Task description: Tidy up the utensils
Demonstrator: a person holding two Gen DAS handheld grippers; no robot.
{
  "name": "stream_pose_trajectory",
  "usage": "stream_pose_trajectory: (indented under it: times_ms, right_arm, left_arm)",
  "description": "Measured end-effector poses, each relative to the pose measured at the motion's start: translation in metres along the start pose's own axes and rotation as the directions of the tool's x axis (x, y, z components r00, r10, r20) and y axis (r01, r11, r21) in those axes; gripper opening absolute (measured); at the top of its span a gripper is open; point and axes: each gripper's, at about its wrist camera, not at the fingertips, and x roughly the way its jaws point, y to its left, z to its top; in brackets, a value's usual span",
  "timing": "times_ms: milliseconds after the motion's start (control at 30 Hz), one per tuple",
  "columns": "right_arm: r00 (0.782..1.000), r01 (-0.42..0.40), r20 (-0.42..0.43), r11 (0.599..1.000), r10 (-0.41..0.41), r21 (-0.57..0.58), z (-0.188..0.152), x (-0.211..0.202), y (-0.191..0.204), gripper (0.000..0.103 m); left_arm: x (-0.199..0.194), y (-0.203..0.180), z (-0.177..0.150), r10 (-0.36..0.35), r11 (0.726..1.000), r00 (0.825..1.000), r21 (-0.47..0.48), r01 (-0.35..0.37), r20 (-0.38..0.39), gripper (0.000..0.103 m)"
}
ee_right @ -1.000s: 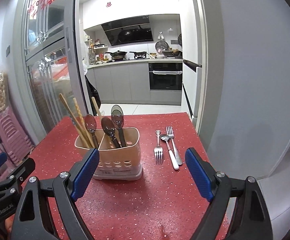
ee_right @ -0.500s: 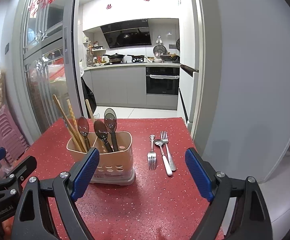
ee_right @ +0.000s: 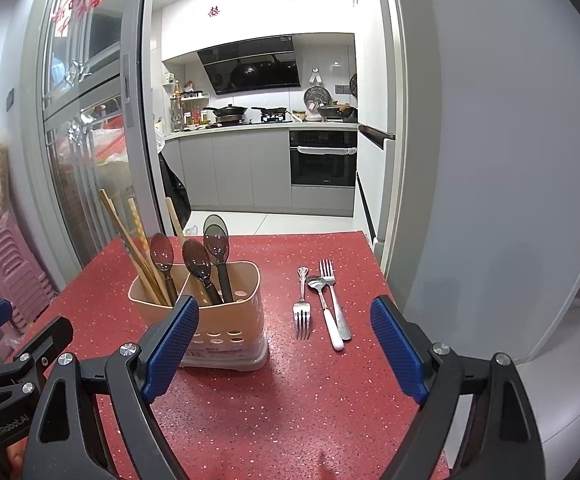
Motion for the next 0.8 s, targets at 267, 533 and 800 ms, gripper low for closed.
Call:
stream_pose_trajectory:
  times_ms: [267, 533, 800]
  right_arm:
    - [1.0, 0.001, 0.0, 1.0, -0.001, -0.002, 0.0002, 0.0006, 0.0, 0.09]
    - [1.0, 0.0, 0.001, 1.0, 0.0, -0.004, -0.0007, 0.0018, 0.0014, 0.09]
    - [1.0, -0.002, 0.001, 1.0, 0.002, -0.002, -0.0013, 0.0017, 0.0019, 0.09]
  left_arm:
    - [0.0016, 0.0017, -0.0005, -0.002, 1.0, 1.0, 0.0, 0.002, -0.003, 0.103]
    - [0.0003, 0.0014, -0.0004, -0.003, 1.0, 1.0, 0.001, 0.003, 0.001, 0.103]
    - [-0.0003, 0.0012, 0.0003, -0.004, 1.0, 1.0, 0.002, 0.004, 0.002, 0.103]
